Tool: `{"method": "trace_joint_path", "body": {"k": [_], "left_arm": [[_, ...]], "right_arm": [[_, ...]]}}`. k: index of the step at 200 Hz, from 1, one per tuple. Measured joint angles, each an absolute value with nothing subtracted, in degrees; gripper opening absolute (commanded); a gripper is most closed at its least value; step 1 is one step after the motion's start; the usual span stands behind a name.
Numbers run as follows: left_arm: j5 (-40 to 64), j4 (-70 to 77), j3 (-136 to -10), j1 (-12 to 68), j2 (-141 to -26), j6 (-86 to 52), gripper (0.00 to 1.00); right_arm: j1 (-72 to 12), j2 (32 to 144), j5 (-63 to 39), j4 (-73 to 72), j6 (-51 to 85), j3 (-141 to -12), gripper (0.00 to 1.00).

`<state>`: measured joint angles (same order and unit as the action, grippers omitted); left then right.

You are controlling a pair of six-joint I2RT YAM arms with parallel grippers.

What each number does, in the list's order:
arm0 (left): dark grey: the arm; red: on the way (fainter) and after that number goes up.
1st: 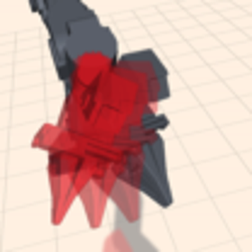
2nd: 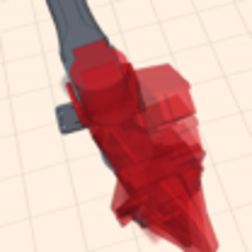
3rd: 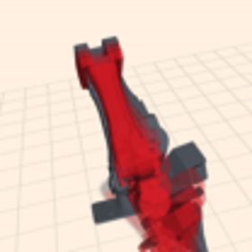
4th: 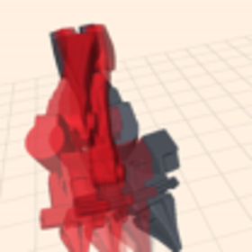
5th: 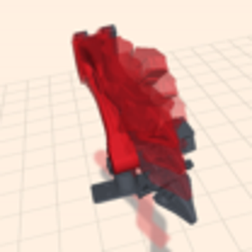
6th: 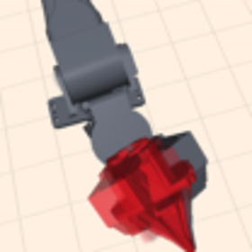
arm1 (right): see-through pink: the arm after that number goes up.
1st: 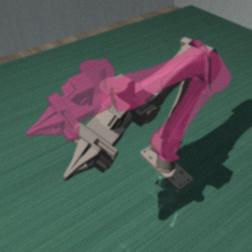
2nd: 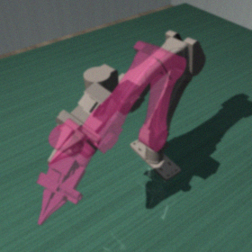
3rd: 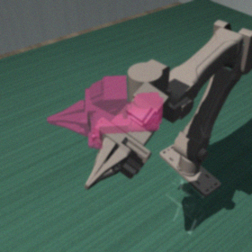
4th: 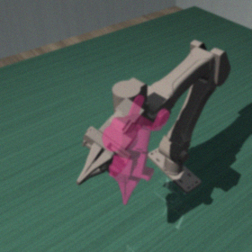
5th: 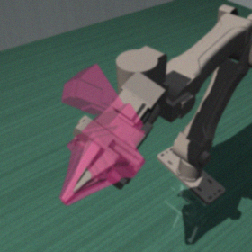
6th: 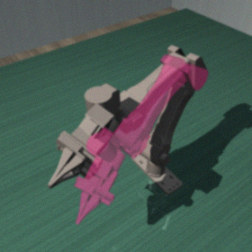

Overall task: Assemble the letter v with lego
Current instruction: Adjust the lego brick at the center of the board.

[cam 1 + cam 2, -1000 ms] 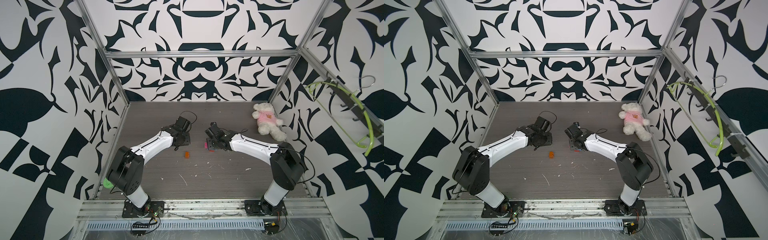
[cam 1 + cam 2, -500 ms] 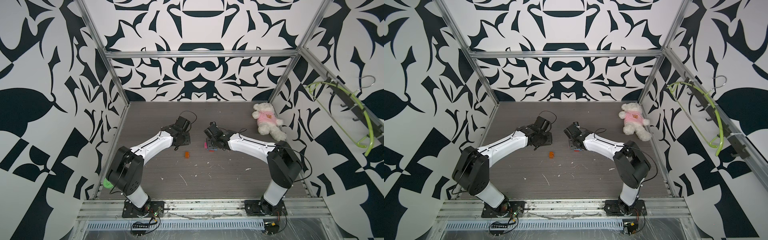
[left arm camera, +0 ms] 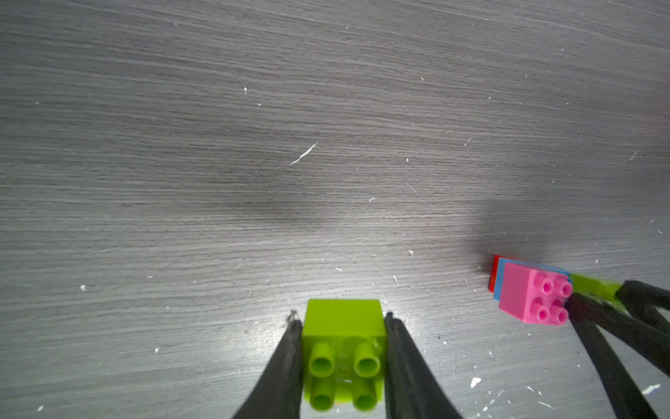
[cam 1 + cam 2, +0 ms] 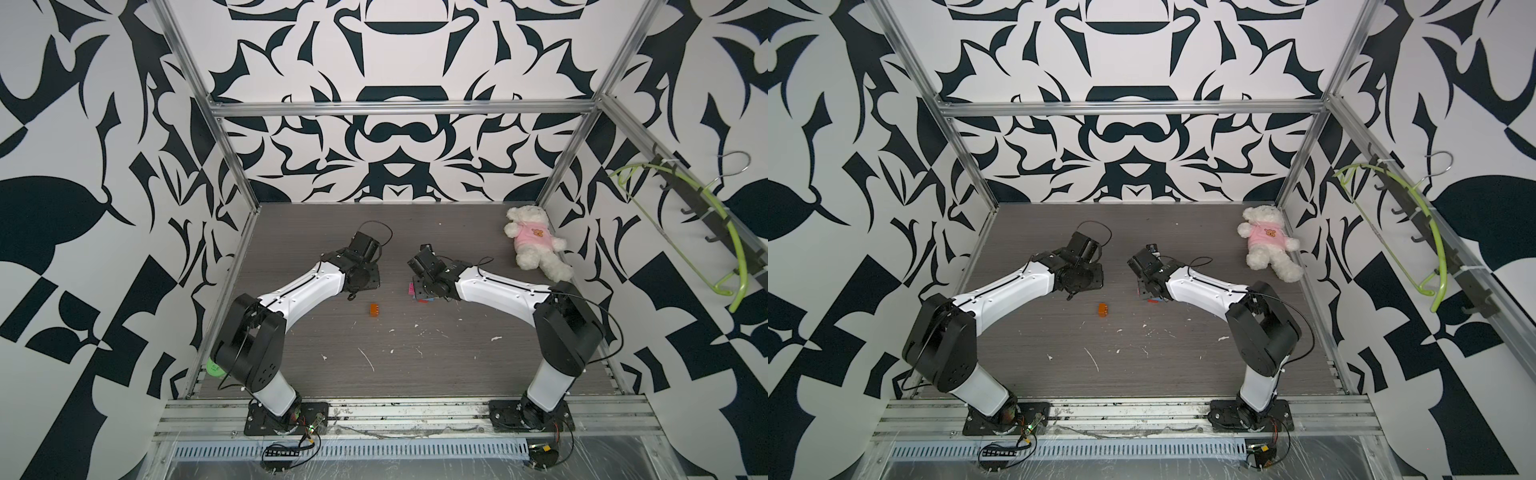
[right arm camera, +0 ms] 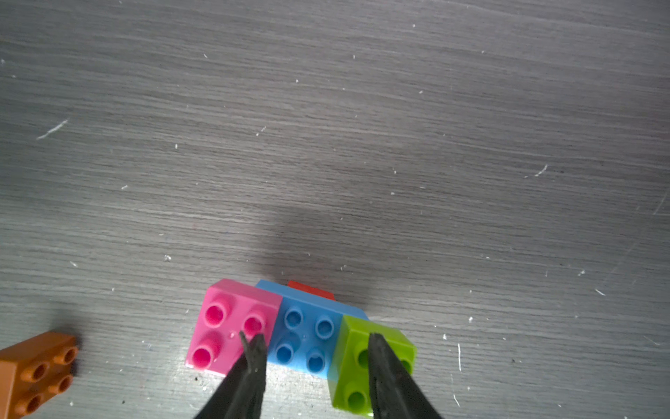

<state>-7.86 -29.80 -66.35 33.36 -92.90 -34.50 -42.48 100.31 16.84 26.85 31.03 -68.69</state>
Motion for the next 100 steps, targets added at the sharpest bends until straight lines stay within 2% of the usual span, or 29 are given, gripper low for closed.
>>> {"method": "trace_joint_path", "body": {"k": [77, 100], "left_arm": [[-7.9, -29.8, -66.3, 33.2, -92.6, -34.5, 0.16], [-7.9, -29.8, -66.3, 32.9, -92.2, -34.4, 0.16]], "right_arm": [[-42.5, 100.4, 17.2, 28.9, 29.0, -72.4, 0.48], [-42.5, 100.3, 16.9, 28.5, 28.1, -74.4, 0.45]]}}
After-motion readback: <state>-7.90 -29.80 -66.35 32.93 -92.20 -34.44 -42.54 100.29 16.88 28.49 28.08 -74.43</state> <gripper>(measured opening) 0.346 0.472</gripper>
